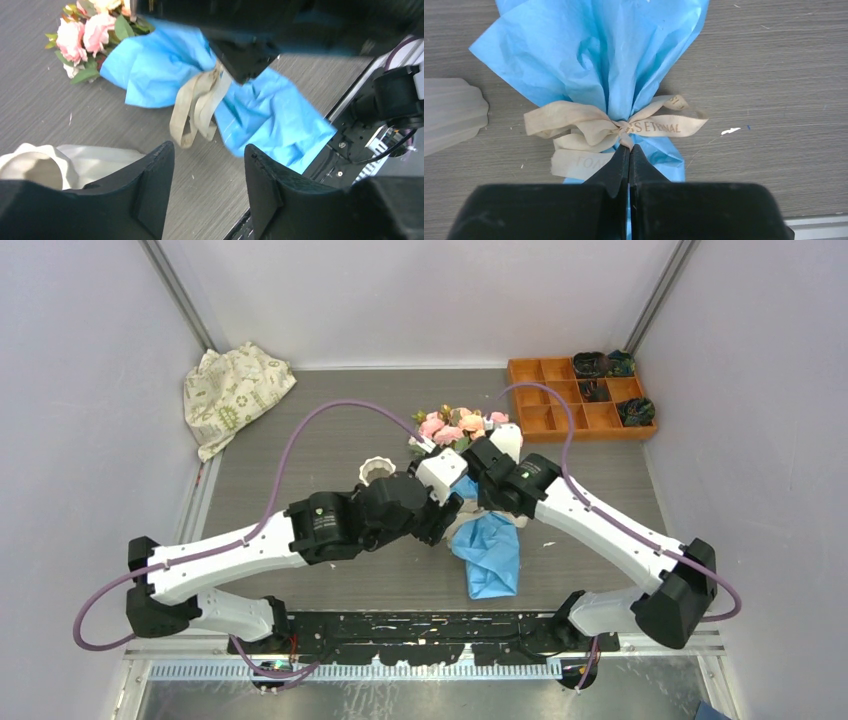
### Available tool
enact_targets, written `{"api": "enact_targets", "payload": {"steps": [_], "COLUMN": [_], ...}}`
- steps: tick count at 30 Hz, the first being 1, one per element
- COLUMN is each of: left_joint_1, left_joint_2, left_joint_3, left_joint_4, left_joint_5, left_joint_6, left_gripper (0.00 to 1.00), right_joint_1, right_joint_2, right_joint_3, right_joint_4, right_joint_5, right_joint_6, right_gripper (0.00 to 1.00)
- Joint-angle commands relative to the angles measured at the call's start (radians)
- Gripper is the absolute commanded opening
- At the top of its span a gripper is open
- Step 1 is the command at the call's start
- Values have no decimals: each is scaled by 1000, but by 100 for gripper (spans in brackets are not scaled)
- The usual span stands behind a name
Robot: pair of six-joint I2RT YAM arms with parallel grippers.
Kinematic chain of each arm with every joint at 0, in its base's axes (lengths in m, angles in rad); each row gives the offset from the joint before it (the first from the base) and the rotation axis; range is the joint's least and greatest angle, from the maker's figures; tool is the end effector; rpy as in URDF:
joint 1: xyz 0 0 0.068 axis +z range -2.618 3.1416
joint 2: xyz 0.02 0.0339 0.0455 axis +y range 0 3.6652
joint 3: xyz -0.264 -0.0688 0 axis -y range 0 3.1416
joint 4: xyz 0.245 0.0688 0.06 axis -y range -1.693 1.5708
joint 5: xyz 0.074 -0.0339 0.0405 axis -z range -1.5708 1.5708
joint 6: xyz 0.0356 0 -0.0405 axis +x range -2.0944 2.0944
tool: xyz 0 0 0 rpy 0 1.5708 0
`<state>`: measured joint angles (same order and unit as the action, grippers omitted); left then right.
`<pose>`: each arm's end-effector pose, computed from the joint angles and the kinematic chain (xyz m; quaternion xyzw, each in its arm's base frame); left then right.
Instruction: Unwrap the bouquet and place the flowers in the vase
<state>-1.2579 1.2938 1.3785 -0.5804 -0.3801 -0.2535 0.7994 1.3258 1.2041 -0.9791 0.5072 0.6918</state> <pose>0.0991 -0.2633 0.3970 0.3212 0.7859 -0.2267 0.4772 0.1895 0.1701 0.3057 0.0077 0.9432 -0.0263 0.3311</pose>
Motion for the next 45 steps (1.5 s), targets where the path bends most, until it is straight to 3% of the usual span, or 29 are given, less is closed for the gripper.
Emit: {"api": "enact_targets", "payload": {"steps": [1,12,23,33,45], "left_joint_1": [-27,-75,-76,-75,-74], "left_joint_2": [-32,62,173,323,358], "left_joint_3": [-82,-259,-285,-349,-380], "left_joint_4": [75,403,547,613,616], "left_joint_5": [-50,33,38,-13,-42], "left_joint_6": [-57,-116,-90,-150,-161], "left_gripper": [53,53,55,54,53], "right_joint_1": [-33,-45,-45,-47,-46], "right_joint_2": [-72,-148,-165,-187,-201], "right_joint_3": [-16,-51,-5,68,263], "right_joint_4": [39,138,178,152,81], "right_joint_5": [12,-138,-252,-227,-117], "right_joint_6": [20,26,33,27,-39], "right_gripper": [1,1,1,1,1]}}
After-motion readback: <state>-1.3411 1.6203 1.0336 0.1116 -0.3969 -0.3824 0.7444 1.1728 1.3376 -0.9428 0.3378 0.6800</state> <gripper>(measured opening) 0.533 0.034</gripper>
